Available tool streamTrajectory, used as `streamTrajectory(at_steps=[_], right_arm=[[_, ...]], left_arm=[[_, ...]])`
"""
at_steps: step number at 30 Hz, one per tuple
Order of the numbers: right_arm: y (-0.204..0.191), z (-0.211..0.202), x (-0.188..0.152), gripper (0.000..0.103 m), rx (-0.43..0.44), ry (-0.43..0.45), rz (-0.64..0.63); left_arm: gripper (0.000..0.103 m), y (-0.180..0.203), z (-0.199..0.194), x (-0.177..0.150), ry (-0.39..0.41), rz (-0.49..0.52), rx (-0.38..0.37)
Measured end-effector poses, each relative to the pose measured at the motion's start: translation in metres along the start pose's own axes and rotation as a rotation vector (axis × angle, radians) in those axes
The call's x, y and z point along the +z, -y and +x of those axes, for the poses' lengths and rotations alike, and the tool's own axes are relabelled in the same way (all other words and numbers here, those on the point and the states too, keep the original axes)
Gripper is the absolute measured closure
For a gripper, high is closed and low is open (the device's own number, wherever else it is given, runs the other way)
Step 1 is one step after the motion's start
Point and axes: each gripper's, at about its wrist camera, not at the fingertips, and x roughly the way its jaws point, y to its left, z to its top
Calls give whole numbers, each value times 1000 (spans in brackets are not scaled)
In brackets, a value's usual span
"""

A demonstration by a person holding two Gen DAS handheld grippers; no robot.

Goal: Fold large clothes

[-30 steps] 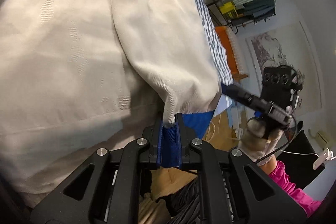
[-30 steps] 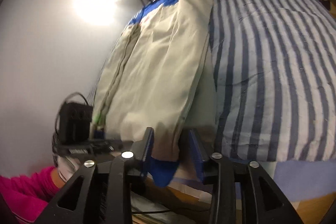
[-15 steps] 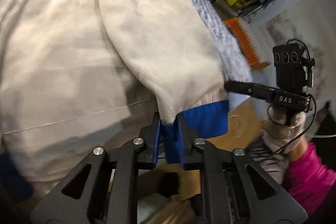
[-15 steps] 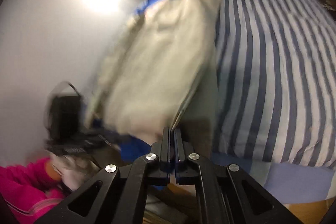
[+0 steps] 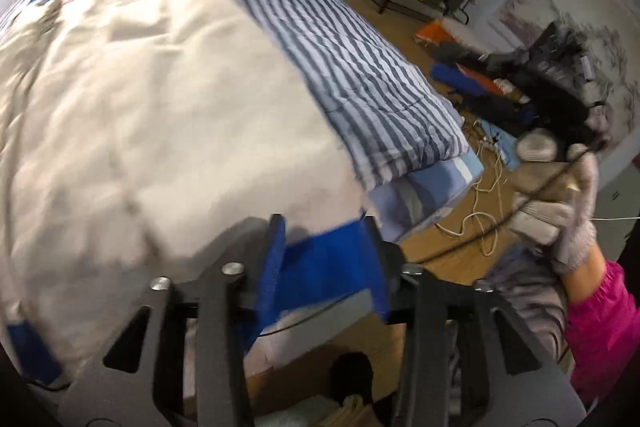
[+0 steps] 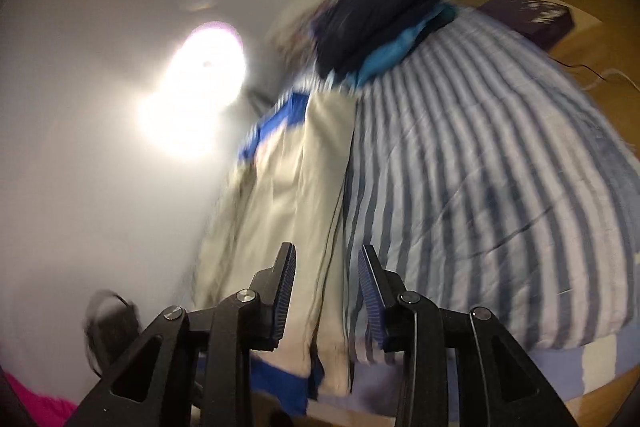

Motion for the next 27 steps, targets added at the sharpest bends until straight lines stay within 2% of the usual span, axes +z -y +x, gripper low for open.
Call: streamTrajectory(at_steps=[6,8,10,16,17,19,21,22,24,27], right_arm=[[6,-25,3,68,-17,55,17],[7,-27,4,68,-27,54,12],[10,-27,4,68,-31,47,11],[20,-25,5,68,-44,34,24],[21,-25,5,68,-39,34,28],[20,-22,6,68,-37,30,30],[18,-16,8,68,-29,19,26],[17,-14,9,68,-22,14,25],[13,-8,11,67,-2,4,27],[8,9,21,60,11,-7,32]], left_arm=[[55,22,50,13,-74,48,48],[42,29,56,8,-81,70,72],[35,38,62,4,-84,102,93],[34,59,78,-11,-60,283,227],[36,60,79,-12,-53,300,240],[48,58,76,-13,-38,316,248],[72,50,72,-9,-31,286,226],[84,41,67,-5,-38,238,184],[88,20,54,3,-48,117,72],[90,0,34,10,-34,-11,-38]])
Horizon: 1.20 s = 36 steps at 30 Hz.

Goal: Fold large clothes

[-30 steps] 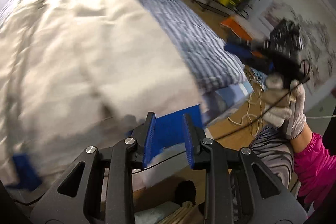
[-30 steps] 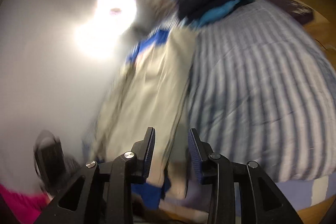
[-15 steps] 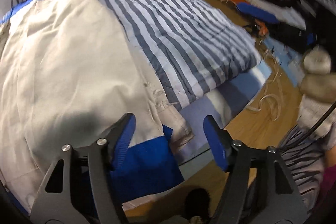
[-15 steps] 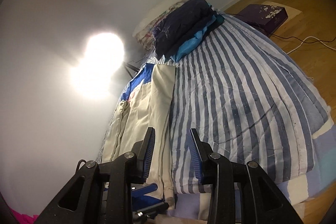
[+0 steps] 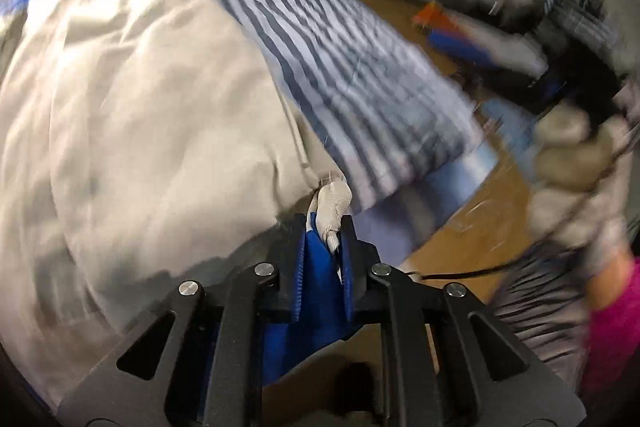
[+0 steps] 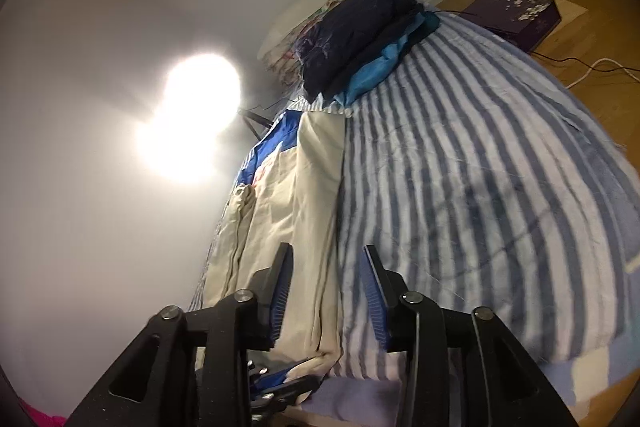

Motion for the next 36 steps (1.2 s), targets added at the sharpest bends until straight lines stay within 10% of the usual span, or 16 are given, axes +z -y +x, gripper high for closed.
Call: streamTrajectory(at_steps=[19,26,36], right_arm=[[13,248,93,46,64,-209,212],[-1,278,108,99,46,-201,230],[-98,281,122,103,-212,-124,-73]], left_arm=[[91,-33,-85,-3,148,-212,-146],[91,-46,-96,-10,165,-256,-162],[91,-75,-112,-30,194,-318,-185]])
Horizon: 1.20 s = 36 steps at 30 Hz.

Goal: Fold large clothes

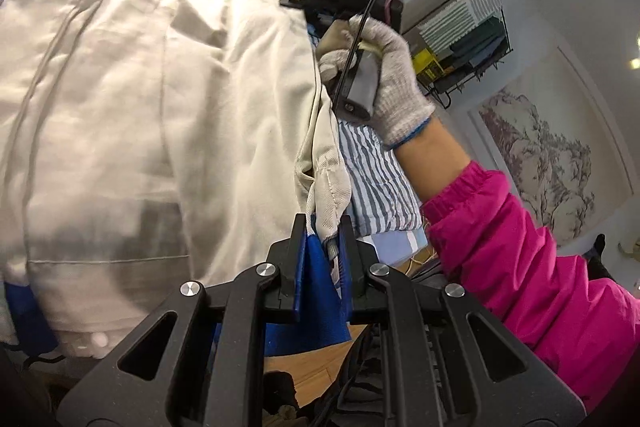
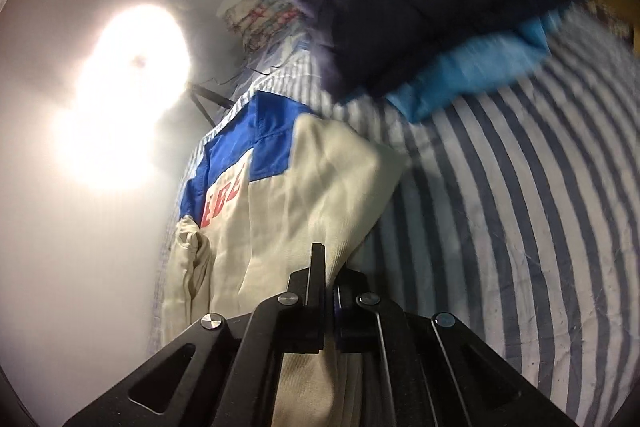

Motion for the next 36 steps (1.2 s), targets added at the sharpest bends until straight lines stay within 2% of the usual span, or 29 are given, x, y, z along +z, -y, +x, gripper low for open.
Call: streamTrajectory(at_steps=[6,10,15,19,23,25,27,28,30,31,32,33,34,35,36], right_arm=[[-66,6,-6,103,-28,10,-137],[-104,25,-18,103,-63,-7,-228],[-156,70,-36,103,-128,-65,-367],[-201,122,-63,103,-206,-133,-521],[-218,160,-89,103,-287,-185,-622],[-214,170,-95,103,-306,-200,-630],[-207,170,-94,102,-287,-214,-612],[-205,167,-93,100,-250,-230,-600],[-201,155,-86,87,-146,-275,-550],[-199,137,-81,80,-63,-276,-520],[-200,126,-81,74,-14,-266,-511],[-197,103,-76,74,73,-249,-501],[-196,88,-74,74,115,-232,-495],[-193,76,-68,73,134,-207,-486],[-185,63,-57,71,117,-169,-467]], left_arm=[[91,-33,-26,-7,23,-45,-9],[92,-63,-41,-11,37,-103,-13],[92,-95,-58,-14,66,-169,-19],[92,-118,-67,-21,79,-224,-14],[92,-138,-70,-25,73,-269,-4],[92,-144,-70,-26,70,-277,0],[92,-145,-68,-27,66,-278,-3],[92,-144,-68,-28,65,-274,-3],[92,-142,-68,-28,63,-259,2],[92,-141,-68,-27,62,-252,4],[92,-140,-67,-26,62,-247,5],[92,-140,-67,-26,60,-243,6],[92,-140,-66,-25,60,-242,6],[92,-138,-65,-25,60,-241,5],[92,-135,-64,-24,60,-242,6]])
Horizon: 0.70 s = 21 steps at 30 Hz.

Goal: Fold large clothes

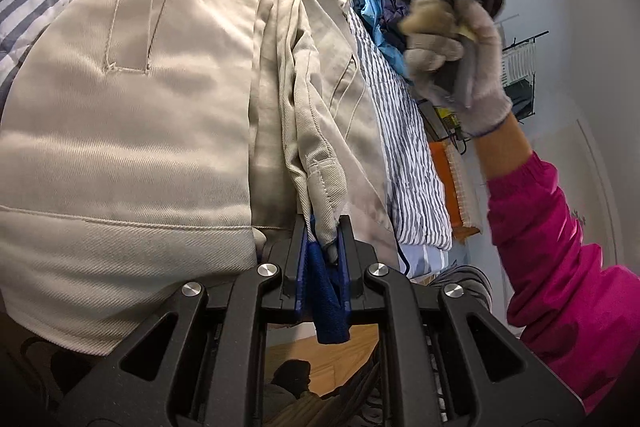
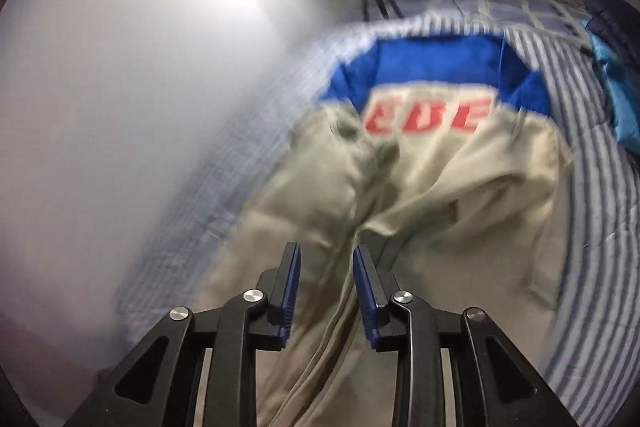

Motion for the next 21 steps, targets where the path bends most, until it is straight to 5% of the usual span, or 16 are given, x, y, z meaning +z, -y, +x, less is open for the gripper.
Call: streamTrajectory(at_steps=[5,8,10,11,12,17,21], right_arm=[[45,5,30,42,-136,30,140],[64,37,44,43,-198,-12,224],[71,61,49,59,-245,-52,240],[71,70,50,84,-244,-71,235],[71,75,50,97,-243,-85,227],[45,68,73,101,-247,-36,115],[21,95,89,101,-312,-78,19]], left_arm=[[92,1,-4,3,6,16,3],[92,1,-6,2,4,27,5],[92,-1,-6,3,0,25,-1],[92,-1,-6,3,-3,28,-1],[92,-1,-5,3,-5,27,-5],[92,-6,-4,5,-13,8,-29],[92,-11,0,4,-25,-4,-37]])
